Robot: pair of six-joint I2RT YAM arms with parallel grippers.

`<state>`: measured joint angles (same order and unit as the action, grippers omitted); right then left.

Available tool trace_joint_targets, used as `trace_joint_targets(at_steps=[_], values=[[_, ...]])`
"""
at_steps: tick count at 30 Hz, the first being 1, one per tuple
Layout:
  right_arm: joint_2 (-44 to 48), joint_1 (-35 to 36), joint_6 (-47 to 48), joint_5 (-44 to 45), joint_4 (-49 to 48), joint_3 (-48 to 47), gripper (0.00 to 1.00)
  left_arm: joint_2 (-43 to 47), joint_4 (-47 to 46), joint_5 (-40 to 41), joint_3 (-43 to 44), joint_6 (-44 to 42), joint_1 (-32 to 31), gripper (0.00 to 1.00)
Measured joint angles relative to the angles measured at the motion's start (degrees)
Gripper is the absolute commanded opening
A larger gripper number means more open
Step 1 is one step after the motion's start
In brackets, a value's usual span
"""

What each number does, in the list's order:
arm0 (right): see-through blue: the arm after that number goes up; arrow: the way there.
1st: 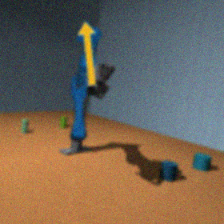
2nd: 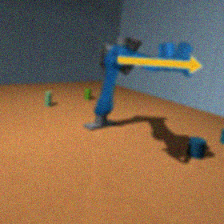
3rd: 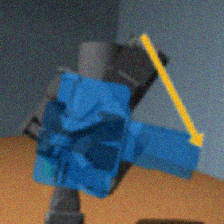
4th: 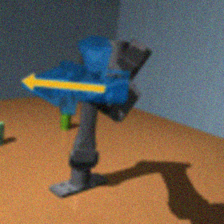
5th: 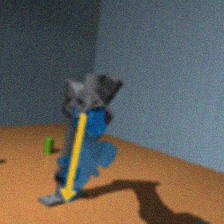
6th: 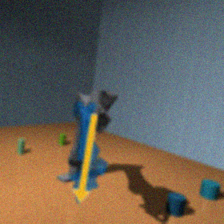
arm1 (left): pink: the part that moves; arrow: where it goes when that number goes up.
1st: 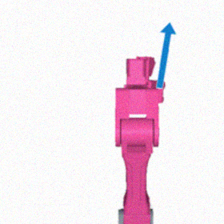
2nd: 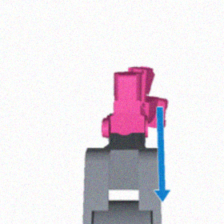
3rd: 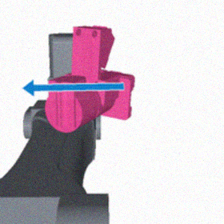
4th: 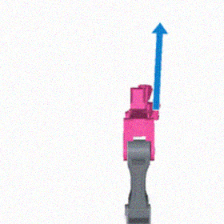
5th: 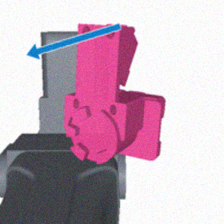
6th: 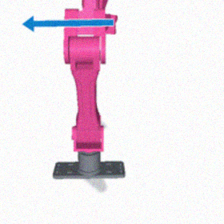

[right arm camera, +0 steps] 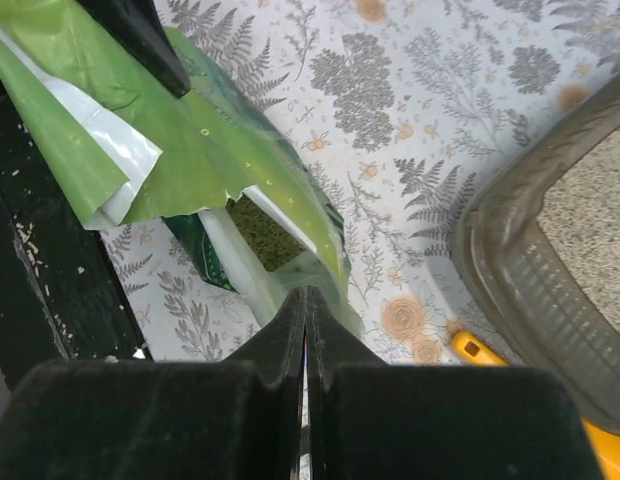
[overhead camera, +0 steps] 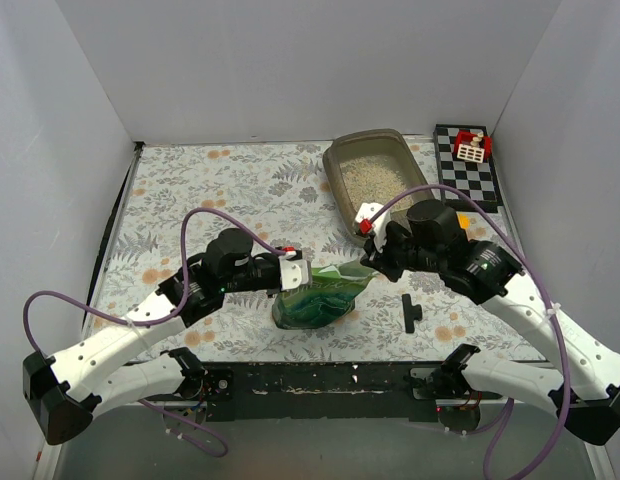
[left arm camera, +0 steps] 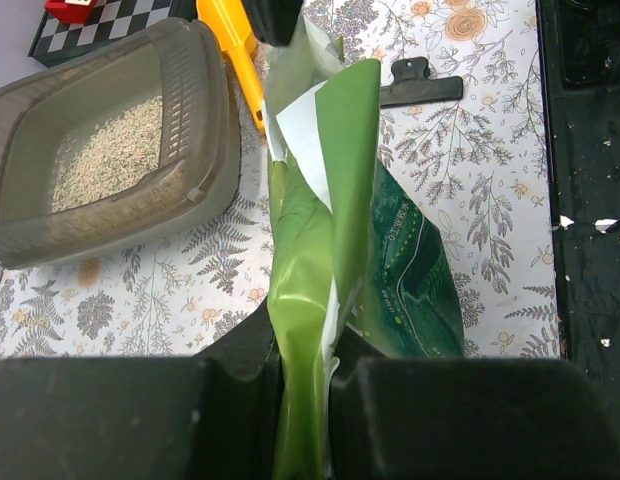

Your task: Fill the litter box with clean litter

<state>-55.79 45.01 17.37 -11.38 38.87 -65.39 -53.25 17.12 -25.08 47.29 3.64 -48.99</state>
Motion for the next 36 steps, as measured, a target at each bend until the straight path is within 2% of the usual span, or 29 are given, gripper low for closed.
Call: trace_joint_targets(at_steps=[13, 22, 23, 26, 28, 31, 36], values=[[-4.1, 0.0, 0.4, -4.8, -7.0, 8.8, 0.01, -0.9, -0.7, 0.0, 0.0, 0.0, 0.0, 0.07], [-16.5, -0.1, 5.0, -9.8, -10.7, 7.5, 0.01, -1.2, -0.6, 0.6, -0.2, 0.0, 0.0, 0.06], [-17.9, -0.4, 5.6, -11.0, -10.4, 6.7, 0.05, -1.2, -0.7, 0.8, -0.3, 0.0, 0.0, 0.06], [-21.0, -1.0, 7.6, -14.8, -8.6, 4.4, 0.35, -1.0, -1.3, 1.2, -1.0, 0.0, 0.1, 0.06], [-22.3, -1.4, 9.1, -17.4, -7.0, 2.9, 0.48, -0.8, -1.6, 1.6, -1.4, 0.0, 0.1, 0.06], [-24.1, -1.4, 10.0, -20.9, -4.7, -0.3, 0.56, 0.1, -1.7, 1.6, -2.1, -0.1, 0.1, 0.06], [-24.7, -1.5, 10.6, -24.6, -1.3, -3.4, 0.6, 1.2, -1.7, 1.5, -2.5, -0.3, 0.1, 0.0]])
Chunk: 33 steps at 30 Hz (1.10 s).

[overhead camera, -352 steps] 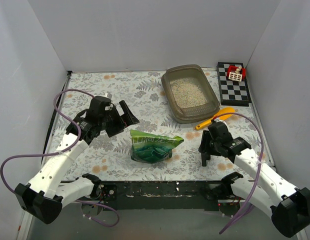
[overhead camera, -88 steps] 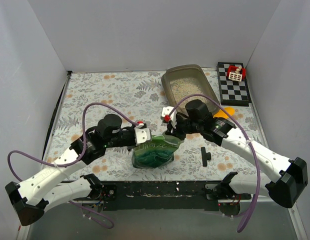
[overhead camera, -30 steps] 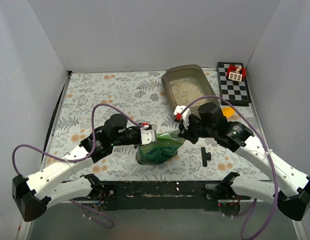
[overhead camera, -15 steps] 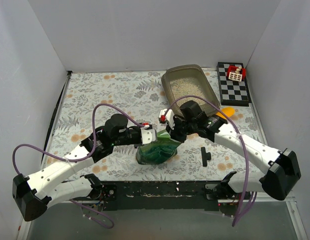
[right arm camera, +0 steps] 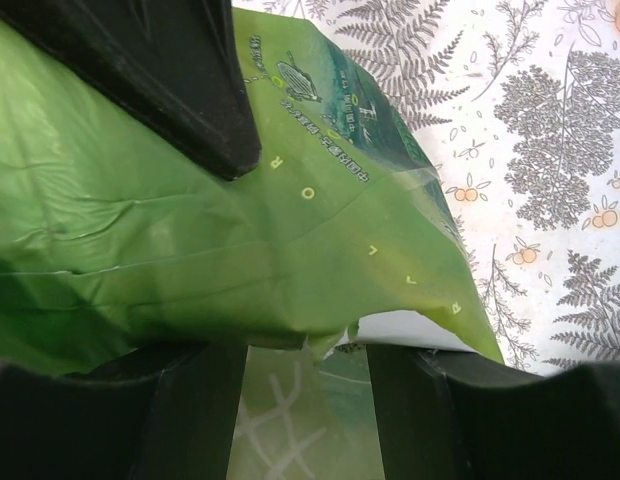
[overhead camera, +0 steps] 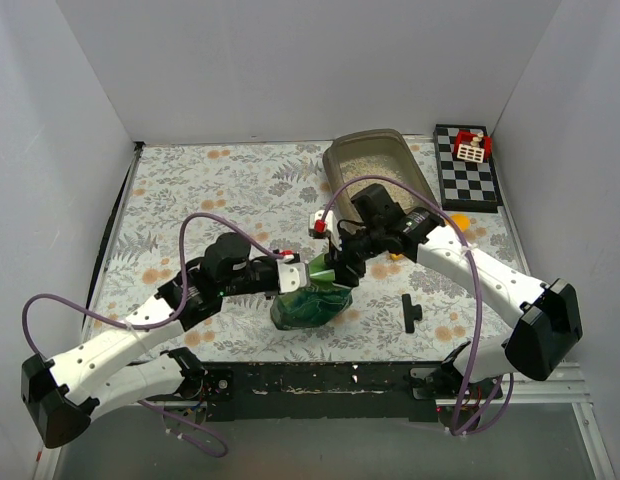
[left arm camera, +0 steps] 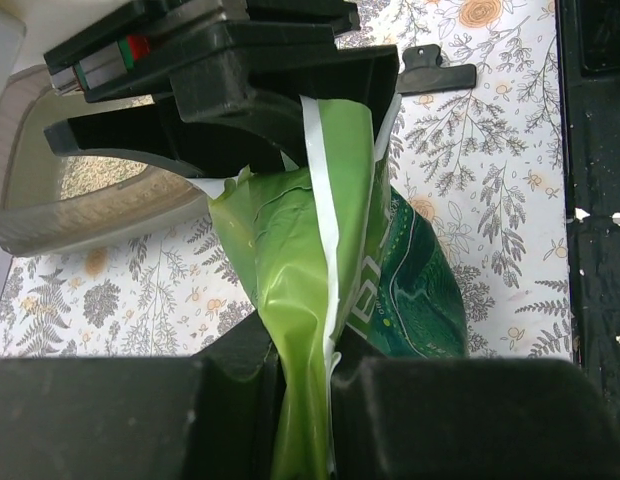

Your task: Fill the litter box with clean litter

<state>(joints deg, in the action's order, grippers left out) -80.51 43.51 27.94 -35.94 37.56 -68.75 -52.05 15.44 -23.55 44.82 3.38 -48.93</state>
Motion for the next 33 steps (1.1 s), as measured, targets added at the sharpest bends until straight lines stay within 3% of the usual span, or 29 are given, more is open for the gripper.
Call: trace_joint_targets(at_steps=[8, 16, 24, 33], values=[[0.3, 0.1, -0.5, -2.2, 1.7, -0.6, 0.62, -0.5, 3.8, 0.4, 2.3, -2.8, -0.3, 0.0], [7.2, 2.8, -10.2, -0.7, -11.4, 8.4, 0.63, -5.6, 15.5, -3.5, 11.6, -7.0, 2.4, 0.0], [7.8, 7.8, -22.0, 7.7, -20.6, 8.8, 0.65, -11.0, 21.6, -10.8, 18.0, -7.5, 11.9, 0.0], [7.8, 11.8, -26.9, 16.9, -21.6, 8.5, 0.66, -8.3, 17.9, -12.9, 13.9, -5.8, 14.1, 0.0]])
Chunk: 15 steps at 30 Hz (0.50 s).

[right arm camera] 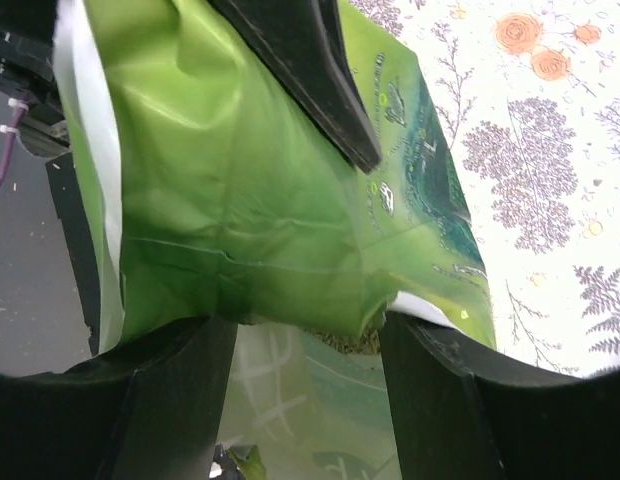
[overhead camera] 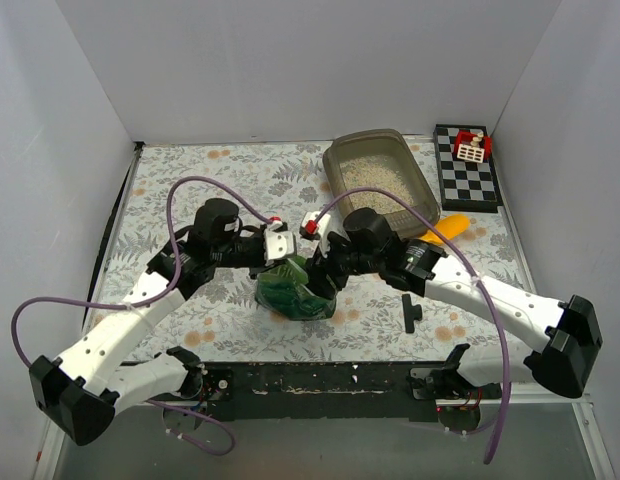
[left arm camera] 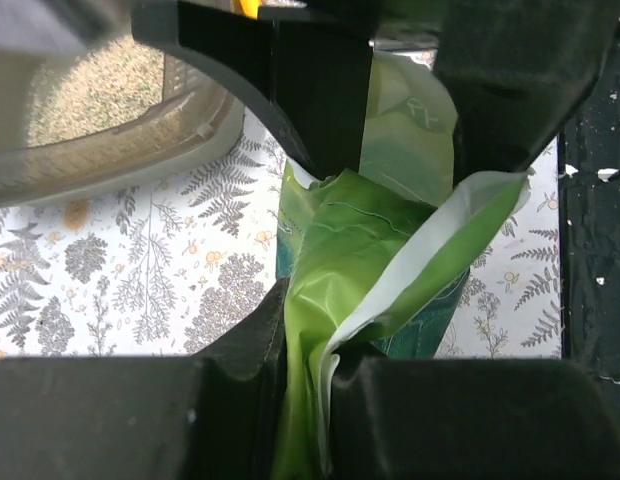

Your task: Fill the litter box with clean litter

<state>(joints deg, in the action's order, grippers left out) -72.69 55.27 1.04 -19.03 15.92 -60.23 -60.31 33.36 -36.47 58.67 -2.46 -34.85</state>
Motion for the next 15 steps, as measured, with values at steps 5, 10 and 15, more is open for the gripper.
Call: trace_joint_targets(at_steps=[5, 10, 15], values=[[1.9, 1.3, -0.9, 6.6, 8.0, -4.9, 0.66, 5.2, -5.5, 0.0, -5.6, 2.0, 0.3, 0.02], [6.6, 1.6, -5.2, 19.7, 17.4, -13.0, 0.82, 7.0, -9.6, 0.9, -8.1, 4.3, 0.7, 0.07], [17.0, 1.6, -12.3, 34.1, 18.3, -13.7, 0.92, 7.1, -11.6, 0.5, -9.0, 5.3, 0.6, 0.12]])
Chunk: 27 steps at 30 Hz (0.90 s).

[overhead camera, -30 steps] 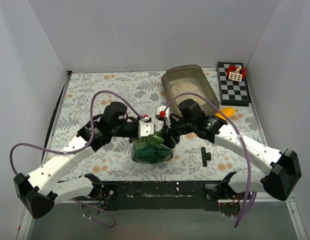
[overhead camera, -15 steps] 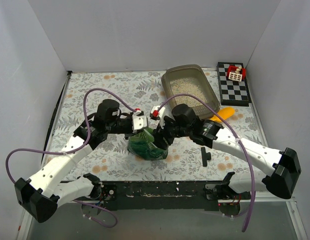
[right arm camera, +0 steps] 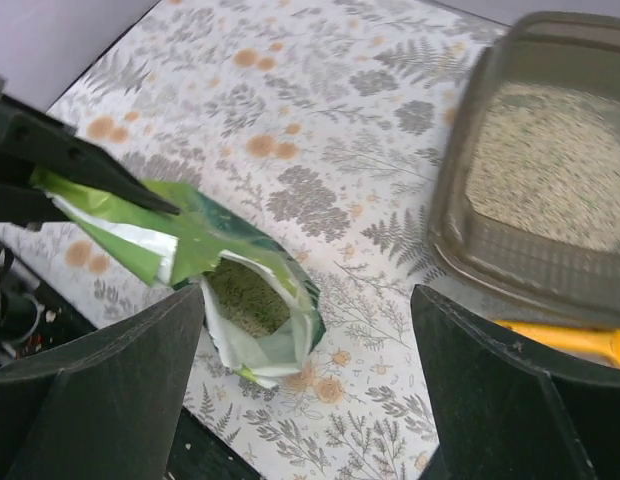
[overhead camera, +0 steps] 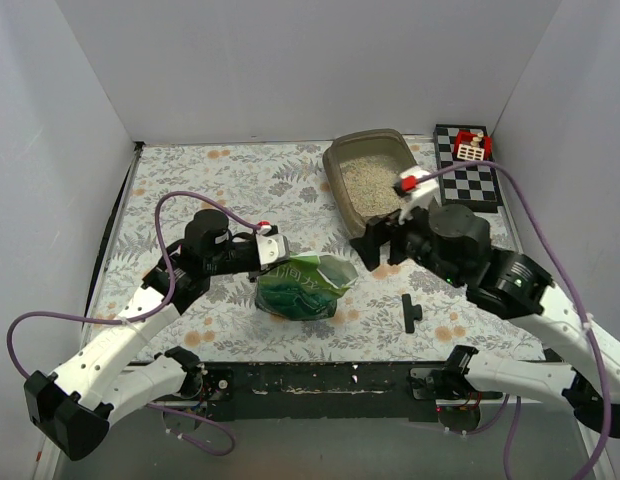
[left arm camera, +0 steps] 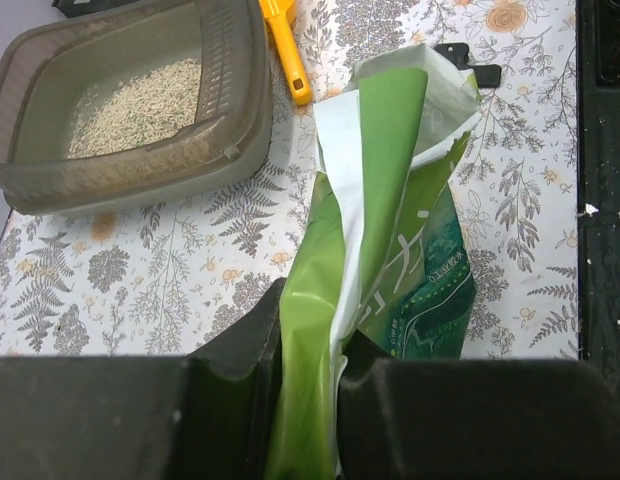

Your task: Fill the litter box with clean litter

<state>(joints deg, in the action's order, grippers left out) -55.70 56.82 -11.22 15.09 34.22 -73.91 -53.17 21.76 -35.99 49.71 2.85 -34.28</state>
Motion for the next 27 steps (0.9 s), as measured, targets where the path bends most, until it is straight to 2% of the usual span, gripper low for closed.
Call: trace_joint_targets(at_steps=[4, 8, 12, 18, 27], values=[[7.0, -1.1, -8.4, 10.6, 1.9, 5.5, 0.92, 0.0, -0.7, -0.7, -0.1, 0.6, 0.0, 0.16], [7.1, -6.4, -15.3, 15.3, 3.4, 12.8, 0.88, 0.0, -1.5, -1.9, -0.2, 1.6, 0.0, 0.17], [4.2, -16.1, -21.3, 14.5, 2.9, 21.8, 0.79, 0.0, -2.7, -2.2, -0.6, 2.2, 0.0, 0.16], [4.1, -30.5, -29.2, 9.7, -3.1, 34.0, 0.77, 0.0, -4.3, -2.2, -1.4, 3.5, 0.0, 0.16], [1.5, -39.1, -35.5, 6.4, -18.1, 42.4, 0.78, 0.1, -7.6, -2.2, -2.5, 5.9, 0.0, 0.3]])
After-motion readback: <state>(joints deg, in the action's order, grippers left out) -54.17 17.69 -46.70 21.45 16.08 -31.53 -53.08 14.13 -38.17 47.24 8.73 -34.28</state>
